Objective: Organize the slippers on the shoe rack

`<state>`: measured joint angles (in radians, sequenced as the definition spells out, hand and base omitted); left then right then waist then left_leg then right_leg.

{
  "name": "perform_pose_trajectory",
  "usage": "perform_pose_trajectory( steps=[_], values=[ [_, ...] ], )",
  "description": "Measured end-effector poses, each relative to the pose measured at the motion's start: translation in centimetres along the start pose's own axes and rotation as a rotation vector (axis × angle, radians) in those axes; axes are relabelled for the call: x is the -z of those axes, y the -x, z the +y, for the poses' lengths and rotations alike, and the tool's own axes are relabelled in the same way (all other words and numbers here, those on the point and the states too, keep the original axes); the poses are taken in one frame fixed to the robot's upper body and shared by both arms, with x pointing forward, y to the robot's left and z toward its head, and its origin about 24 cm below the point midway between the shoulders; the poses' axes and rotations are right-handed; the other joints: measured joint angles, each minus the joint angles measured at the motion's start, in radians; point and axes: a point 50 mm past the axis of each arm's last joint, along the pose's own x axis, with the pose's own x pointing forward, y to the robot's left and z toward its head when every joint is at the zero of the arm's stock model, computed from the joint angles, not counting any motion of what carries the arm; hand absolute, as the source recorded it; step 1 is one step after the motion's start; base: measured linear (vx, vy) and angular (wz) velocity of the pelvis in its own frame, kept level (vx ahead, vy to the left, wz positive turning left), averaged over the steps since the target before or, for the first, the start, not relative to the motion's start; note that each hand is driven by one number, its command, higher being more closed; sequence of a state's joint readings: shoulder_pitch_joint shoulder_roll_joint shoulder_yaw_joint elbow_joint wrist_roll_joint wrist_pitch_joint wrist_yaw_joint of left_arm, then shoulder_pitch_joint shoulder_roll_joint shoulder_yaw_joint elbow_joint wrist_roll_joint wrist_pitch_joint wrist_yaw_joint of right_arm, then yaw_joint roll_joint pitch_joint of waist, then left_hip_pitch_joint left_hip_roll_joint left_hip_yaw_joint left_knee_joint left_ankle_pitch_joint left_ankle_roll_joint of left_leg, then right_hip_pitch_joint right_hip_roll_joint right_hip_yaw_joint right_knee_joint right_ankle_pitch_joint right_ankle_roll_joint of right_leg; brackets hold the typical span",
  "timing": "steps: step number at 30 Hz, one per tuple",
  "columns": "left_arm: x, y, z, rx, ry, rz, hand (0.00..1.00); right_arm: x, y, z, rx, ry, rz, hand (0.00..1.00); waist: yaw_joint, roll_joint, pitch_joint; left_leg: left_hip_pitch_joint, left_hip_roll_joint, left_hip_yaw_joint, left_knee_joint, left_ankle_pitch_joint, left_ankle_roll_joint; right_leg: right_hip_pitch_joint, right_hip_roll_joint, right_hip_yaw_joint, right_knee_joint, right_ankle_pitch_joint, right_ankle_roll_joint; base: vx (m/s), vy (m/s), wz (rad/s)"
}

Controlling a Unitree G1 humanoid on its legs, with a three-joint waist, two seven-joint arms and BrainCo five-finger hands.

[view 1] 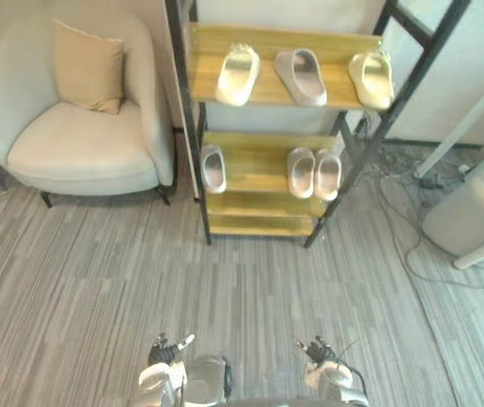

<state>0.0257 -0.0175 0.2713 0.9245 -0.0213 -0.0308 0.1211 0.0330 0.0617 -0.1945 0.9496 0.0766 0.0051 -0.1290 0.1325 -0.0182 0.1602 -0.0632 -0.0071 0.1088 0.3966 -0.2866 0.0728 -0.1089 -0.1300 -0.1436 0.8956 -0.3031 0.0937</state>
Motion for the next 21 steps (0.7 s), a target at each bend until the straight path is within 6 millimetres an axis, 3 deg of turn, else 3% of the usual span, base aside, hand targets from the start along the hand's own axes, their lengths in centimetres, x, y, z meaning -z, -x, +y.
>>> perform_pose_trajectory(
  steps=[3,5,7,8,9,10,12,13,14,15,17,19,21],
  values=[
    [0.2,0.0,-0.1,0.003,-0.004,0.011,0.0,-0.5,-0.2,-0.2,0.01,-0.025,-0.01,0.0,-0.023,-0.001,0.002,0.125,0.007,-0.045,-0.094,-0.006,-0.011,-0.074,-0.006,-0.104,-0.202,-0.01,-0.03,0.41,-0.005,0.49],
    [0.4,0.0,-0.1,0.002,-0.006,0.018,0.0,-0.6,-0.2,-0.3,0.017,-0.035,-0.016,0.0,-0.025,0.0,0.001,0.18,0.022,-0.053,-0.132,-0.019,-0.031,-0.104,0.001,-0.119,-0.361,0.036,-0.047,0.44,-0.085,0.3],
    [0.6,0.1,0.1,-0.004,-0.014,0.024,0.0,-0.9,-0.3,-0.1,0.011,-0.033,-0.02,0.0,-0.027,-0.002,0.001,0.235,0.042,-0.069,-0.152,-0.047,-0.077,-0.131,0.032,-0.103,-0.518,0.147,-0.08,0.42,-0.143,0.25],
    [0.7,0.1,0.1,-0.005,-0.015,0.025,0.0,-0.9,-0.3,-0.1,0.011,-0.033,-0.02,0.0,-0.027,-0.003,0.0,0.244,0.045,-0.073,-0.152,-0.054,-0.086,-0.132,0.038,-0.097,-0.538,0.174,-0.084,0.38,-0.174,0.27],
    [0.8,0.1,0.3,-0.011,-0.015,0.028,0.0,-0.8,-0.3,-0.1,0.012,-0.033,-0.015,0.0,-0.029,-0.011,-0.005,0.268,0.046,-0.091,-0.155,-0.073,-0.115,-0.133,0.046,-0.086,-0.573,0.27,-0.106,0.4,-0.201,0.23],
    [0.8,0.1,0.3,-0.012,-0.014,0.03,0.0,-0.8,-0.3,-0.2,0.013,-0.033,-0.015,0.0,-0.031,-0.012,-0.006,0.275,0.048,-0.096,-0.157,-0.077,-0.121,-0.131,0.046,-0.083,-0.566,0.292,-0.111,0.53,-0.278,0.27],
    [2.0,0.5,-0.8,0.006,0.016,0.071,0.0,-1.2,-0.4,-0.6,0.029,-0.034,-0.025,0.0,-0.035,0.045,-0.031,0.283,0.118,-0.149,-0.142,-0.079,-0.127,-0.132,0.099,-0.126,-0.513,0.204,-0.142,0.58,-0.329,0.19],
    [2.1,0.5,-0.9,0.007,0.02,0.074,0.0,-1.2,-0.4,-0.6,0.029,-0.028,-0.027,0.0,-0.036,0.05,-0.032,0.276,0.122,-0.152,-0.123,-0.079,-0.127,-0.129,0.106,-0.128,-0.511,0.194,-0.144,0.58,-0.358,0.15],
    [2.0,0.5,-0.6,-0.006,0.042,0.074,0.0,-1.4,-0.4,-0.5,0.028,-0.02,-0.034,0.0,-0.042,0.061,-0.028,0.21,0.139,-0.183,0.049,-0.074,-0.134,-0.094,0.13,-0.147,-0.521,0.165,-0.161,0.42,-0.272,0.18],
    [1.7,0.4,-0.5,-0.01,0.048,0.068,0.0,-1.3,-0.4,-0.4,0.022,-0.015,-0.031,0.0,-0.044,0.062,-0.019,0.114,0.149,-0.205,0.279,-0.025,-0.164,-0.043,0.147,-0.154,-0.551,0.15,-0.172,0.48,-0.309,0.18],
    [1.3,0.3,-0.1,-0.016,0.043,0.053,0.0,-1.1,-0.3,-0.1,0.015,-0.006,-0.025,0.0,-0.039,0.056,-0.005,0.008,0.177,-0.193,0.513,-0.032,-0.169,0.05,0.172,-0.155,-0.595,0.138,-0.188,0.32,-0.173,0.0],
    [0.9,0.2,0.1,-0.018,0.029,0.033,0.0,-1.0,-0.3,0.3,0.008,0.0,-0.023,0.0,-0.031,0.04,0.004,-0.069,0.176,-0.166,0.549,-0.043,-0.179,0.114,0.176,-0.139,-0.639,0.129,-0.191,0.29,-0.129,-0.21],
    [0.4,0.2,-0.2,-0.009,0.025,0.01,0.0,-1.0,-0.3,0.3,0.01,-0.007,-0.02,0.0,-0.021,0.035,0.009,-0.141,0.167,-0.127,0.413,-0.06,-0.171,0.146,0.174,-0.112,-0.666,0.124,-0.181,0.23,-0.034,-0.36]
  ],
)
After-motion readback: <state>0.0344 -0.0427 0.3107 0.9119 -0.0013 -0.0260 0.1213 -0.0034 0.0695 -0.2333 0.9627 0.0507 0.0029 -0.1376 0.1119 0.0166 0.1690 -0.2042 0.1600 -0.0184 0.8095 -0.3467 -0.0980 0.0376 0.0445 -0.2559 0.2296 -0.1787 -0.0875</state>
